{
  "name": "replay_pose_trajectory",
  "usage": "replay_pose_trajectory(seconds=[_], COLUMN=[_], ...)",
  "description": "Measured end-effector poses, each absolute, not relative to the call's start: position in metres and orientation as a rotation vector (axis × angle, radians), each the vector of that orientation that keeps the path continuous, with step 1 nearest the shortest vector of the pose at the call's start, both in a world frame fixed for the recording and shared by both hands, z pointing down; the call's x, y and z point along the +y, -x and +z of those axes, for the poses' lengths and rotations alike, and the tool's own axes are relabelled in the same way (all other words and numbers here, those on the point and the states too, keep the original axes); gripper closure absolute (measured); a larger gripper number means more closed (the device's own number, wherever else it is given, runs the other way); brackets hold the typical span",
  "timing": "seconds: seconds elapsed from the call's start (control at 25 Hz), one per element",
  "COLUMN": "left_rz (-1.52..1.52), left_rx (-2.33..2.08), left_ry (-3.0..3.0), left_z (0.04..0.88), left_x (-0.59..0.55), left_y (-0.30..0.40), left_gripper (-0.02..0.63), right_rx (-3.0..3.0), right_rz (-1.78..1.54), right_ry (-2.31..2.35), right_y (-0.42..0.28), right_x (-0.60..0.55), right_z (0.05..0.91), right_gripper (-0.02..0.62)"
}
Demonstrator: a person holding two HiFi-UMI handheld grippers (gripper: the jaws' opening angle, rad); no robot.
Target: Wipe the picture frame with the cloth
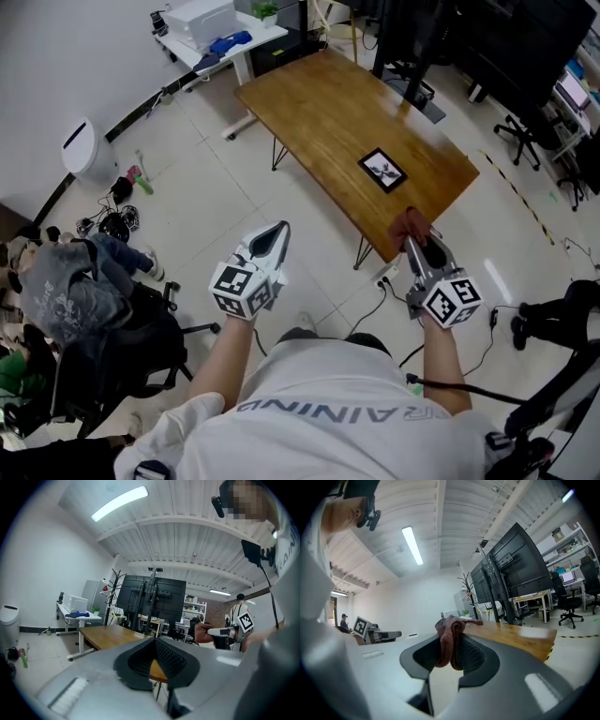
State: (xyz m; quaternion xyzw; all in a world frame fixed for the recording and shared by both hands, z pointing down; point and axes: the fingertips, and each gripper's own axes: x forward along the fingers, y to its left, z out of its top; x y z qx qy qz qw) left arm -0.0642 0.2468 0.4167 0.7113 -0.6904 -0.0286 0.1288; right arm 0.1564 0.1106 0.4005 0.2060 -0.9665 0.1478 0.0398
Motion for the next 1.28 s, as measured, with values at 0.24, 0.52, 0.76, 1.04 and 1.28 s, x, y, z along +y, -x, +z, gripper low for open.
replay_pose_trajectory(seconds=[0.24,0.52,0.76,1.04,1.28], left_rz=[-0.097,-0.042,0.006,0.036,0.084], left_rx=[-1.96,-1.902,-1.866,-1.739,-1.577], left_ry=[-2.094,-2.165,-2.234,-2.34,-2.441], left_z=[0.421,0.419,0.414,0.413,0.421], left_x=[0.208,0.155,0.081,-0.002,-0.067], left_y=[0.088,0.096,0.106,0.086,0.082], left_gripper=[0.601,0.601,0.601,0.601,0.601], right_rx=[-2.94,-2.956,-2.983,-2.973,-2.899], right_rz=[0.465,0.505,0.512,0.519,0.579], right_ry=[-0.667,-0.691,-0.654,-0.775,-0.968], right_y=[-0.132,-0.108,-0.093,-0.113,-0.134], right_x=[0.082,0.03,-0.031,-0.089,-0.121], right_z=[0.402,0.41,0.411,0.408,0.422], right_gripper=[0.485,0.485,0.485,0.485,0.485])
